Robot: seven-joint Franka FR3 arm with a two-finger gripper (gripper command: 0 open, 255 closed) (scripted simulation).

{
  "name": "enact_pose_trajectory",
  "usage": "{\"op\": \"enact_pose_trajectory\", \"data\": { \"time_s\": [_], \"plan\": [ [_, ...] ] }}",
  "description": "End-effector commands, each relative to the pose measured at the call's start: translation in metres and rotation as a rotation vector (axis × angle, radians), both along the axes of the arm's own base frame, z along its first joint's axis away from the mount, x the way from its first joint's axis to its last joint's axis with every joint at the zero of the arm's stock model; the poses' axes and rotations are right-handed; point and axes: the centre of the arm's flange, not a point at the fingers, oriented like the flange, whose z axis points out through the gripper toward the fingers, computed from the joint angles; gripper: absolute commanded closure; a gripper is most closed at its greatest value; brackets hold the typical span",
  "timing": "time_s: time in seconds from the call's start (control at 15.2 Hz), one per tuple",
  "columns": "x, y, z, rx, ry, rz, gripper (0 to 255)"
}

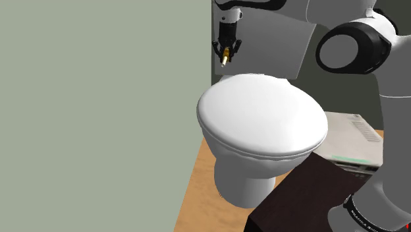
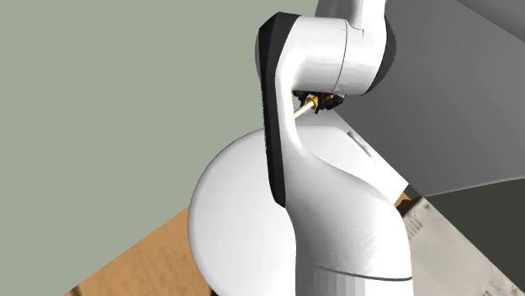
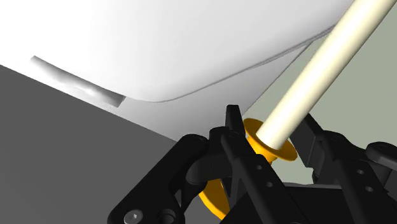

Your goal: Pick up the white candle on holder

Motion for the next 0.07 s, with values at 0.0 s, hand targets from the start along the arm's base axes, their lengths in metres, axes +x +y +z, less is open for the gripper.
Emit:
{"op": "enact_pose_trajectory", "data": {
  "time_s": [0.0],
  "plan": [
    [-0.0002,-0.0002,0.0028,0.000,0.001,0.000,255]
  ]
}}
